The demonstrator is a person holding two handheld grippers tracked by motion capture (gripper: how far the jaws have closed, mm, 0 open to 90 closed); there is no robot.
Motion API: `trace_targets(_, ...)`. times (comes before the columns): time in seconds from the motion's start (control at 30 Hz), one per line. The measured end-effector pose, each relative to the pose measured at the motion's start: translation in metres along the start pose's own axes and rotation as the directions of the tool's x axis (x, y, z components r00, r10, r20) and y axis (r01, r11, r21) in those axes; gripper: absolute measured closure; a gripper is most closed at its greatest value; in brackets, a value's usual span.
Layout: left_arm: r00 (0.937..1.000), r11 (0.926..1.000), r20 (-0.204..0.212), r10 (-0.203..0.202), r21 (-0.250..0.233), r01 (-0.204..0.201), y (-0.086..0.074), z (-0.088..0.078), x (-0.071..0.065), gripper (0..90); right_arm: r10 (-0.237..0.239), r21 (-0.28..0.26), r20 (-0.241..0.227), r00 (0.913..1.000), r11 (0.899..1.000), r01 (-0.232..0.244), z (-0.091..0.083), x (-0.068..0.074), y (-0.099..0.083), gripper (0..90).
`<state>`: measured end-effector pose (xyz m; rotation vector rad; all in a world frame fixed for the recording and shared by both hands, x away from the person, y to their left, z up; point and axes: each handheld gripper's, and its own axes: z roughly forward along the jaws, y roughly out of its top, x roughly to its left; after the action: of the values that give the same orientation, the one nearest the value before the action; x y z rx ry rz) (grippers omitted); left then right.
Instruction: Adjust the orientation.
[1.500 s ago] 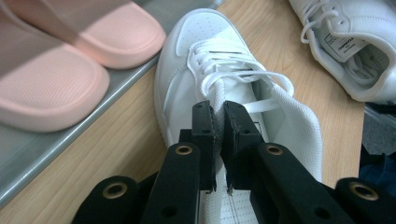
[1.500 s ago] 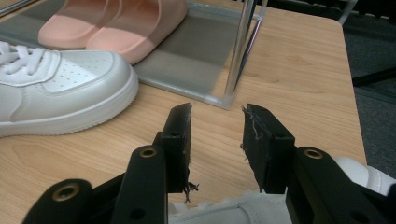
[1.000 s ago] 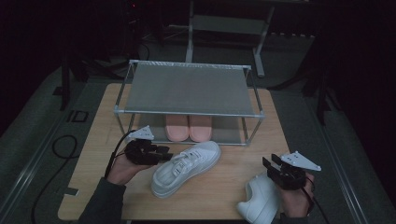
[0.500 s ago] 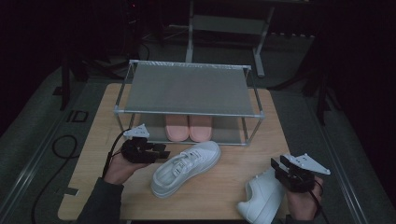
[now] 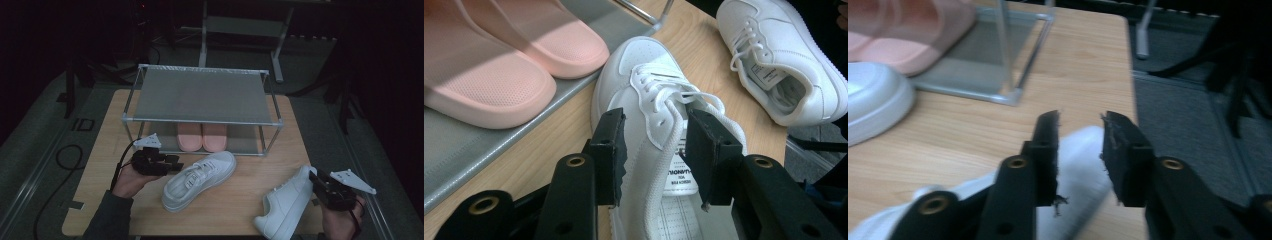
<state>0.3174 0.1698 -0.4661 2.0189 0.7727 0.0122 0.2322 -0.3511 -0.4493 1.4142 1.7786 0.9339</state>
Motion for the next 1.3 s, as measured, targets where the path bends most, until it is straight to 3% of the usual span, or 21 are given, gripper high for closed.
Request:
trace_targets(0.17, 1.0000, 1.0000, 0.001, 0.002, 0.006, -0.002, 0.000, 0.002, -0.001, 59.5, 0.015, 0.022, 0.050, 0.9987, 1.000, -0.016, -0.005, -0.012, -0.005, 88.9)
trace_targets(0.4, 1.0000, 0.9999, 0.006, 0.005, 0.012, -0.005, -0.001, 0.002, -0.001, 59.5, 0.010, 0.110, 0.089, 0.9960, 0.994, -0.020, 0.009, -0.017, -0.016, 89.8)
trace_targets(0.63, 0.9999, 0.9996, 0.015, 0.005, 0.028, -0.005, -0.001, 0.006, -0.001, 59.5, 0.043, 0.188, 0.071, 0.9965, 0.981, -0.056, 0.031, -0.019, -0.030, 89.9)
trace_targets(0.9, 0.9998, 0.9994, 0.017, 0.008, 0.034, -0.008, -0.001, 0.009, -0.002, 59.5, 0.044, 0.195, 0.060, 0.9973, 0.979, -0.055, 0.034, -0.016, -0.030, 90.0)
trace_targets(0.97, 0.9998, 0.9993, 0.018, 0.006, 0.037, -0.007, -0.001, 0.009, -0.002, 59.5, 0.052, 0.183, 0.017, 0.9985, 0.982, -0.055, 0.037, -0.012, -0.030, 90.0)
trace_targets(1.17, 0.9998, 0.9993, 0.019, 0.007, 0.036, -0.008, -0.001, 0.008, -0.002, 59.5, -0.006, 0.189, -0.044, 0.9990, 0.982, 0.014, 0.046, 0.009, -0.024, 90.0)
trace_targets(1.3, 0.9998, 0.9993, 0.019, 0.009, 0.036, -0.009, -0.001, 0.008, -0.002, 59.5, -0.022, 0.188, -0.062, 0.9978, 0.982, 0.033, 0.049, 0.018, -0.022, 90.0)
